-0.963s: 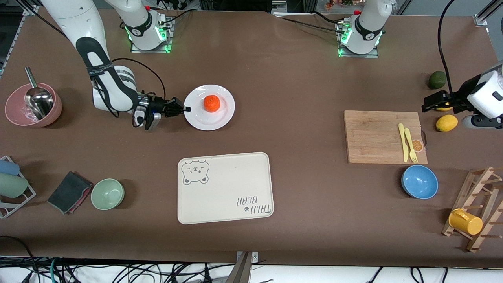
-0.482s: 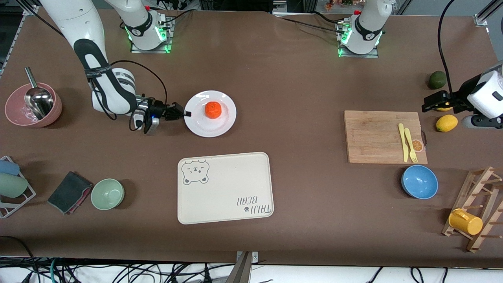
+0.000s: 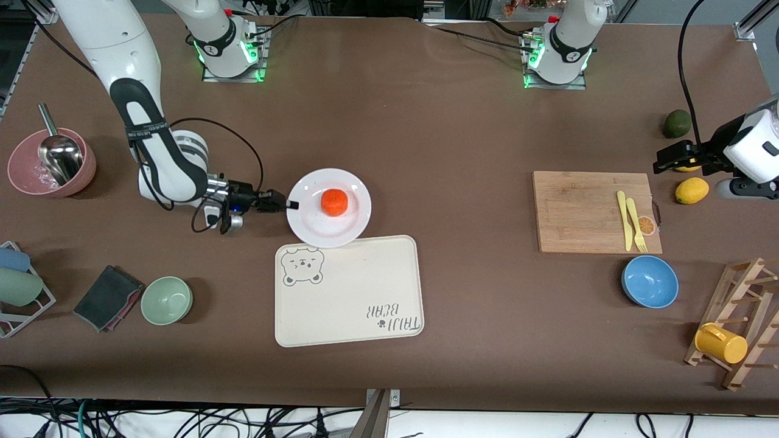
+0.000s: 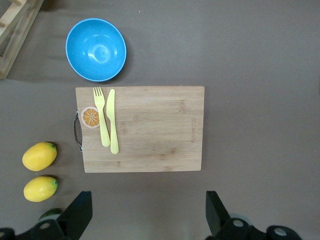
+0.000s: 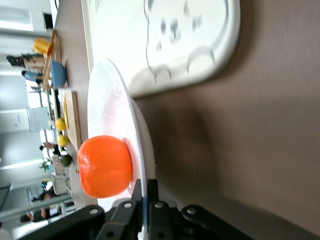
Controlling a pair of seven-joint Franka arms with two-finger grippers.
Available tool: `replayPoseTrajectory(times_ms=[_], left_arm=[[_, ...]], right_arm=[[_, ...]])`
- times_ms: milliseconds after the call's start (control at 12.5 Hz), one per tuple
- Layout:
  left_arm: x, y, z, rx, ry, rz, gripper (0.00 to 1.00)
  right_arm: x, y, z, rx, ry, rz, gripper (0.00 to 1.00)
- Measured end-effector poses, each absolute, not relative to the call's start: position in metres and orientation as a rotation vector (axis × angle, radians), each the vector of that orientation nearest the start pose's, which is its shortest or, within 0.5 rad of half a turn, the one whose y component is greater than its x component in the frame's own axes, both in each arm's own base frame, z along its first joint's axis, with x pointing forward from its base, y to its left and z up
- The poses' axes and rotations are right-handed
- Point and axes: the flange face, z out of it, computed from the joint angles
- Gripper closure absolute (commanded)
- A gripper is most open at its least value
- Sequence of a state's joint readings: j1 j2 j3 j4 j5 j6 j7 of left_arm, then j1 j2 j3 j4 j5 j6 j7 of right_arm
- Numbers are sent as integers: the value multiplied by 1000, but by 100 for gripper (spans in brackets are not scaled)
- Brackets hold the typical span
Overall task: Place orange and plate with both arms
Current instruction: 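Slide the plate with the right gripper onto the bear tray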
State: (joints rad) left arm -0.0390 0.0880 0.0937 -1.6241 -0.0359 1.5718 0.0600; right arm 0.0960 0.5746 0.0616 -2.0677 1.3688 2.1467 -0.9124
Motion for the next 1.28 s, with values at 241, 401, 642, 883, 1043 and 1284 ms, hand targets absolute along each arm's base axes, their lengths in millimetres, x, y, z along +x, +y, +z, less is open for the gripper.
replayPoseTrajectory(times_ms=[241, 401, 642, 883, 1043, 1284], left_arm=[[573, 26, 550, -3170, 4, 219, 0], [573, 26, 550, -3170, 4, 220, 0], [573, 25, 550, -3170, 4, 220, 0], [573, 26, 550, -3170, 4, 220, 0], [573, 26, 550, -3170, 4, 220, 0], [573, 26, 550, -3170, 4, 220, 0]], right_arm=[[594, 145, 147, -2109, 133, 41, 100], [623, 149, 142, -2113, 166, 53, 100], [652, 152, 129, -2108, 210, 58, 100], [672, 154, 124, -2095, 241, 50, 100], [678, 154, 125, -2093, 238, 40, 100], [685, 155, 129, -2089, 231, 23, 92]])
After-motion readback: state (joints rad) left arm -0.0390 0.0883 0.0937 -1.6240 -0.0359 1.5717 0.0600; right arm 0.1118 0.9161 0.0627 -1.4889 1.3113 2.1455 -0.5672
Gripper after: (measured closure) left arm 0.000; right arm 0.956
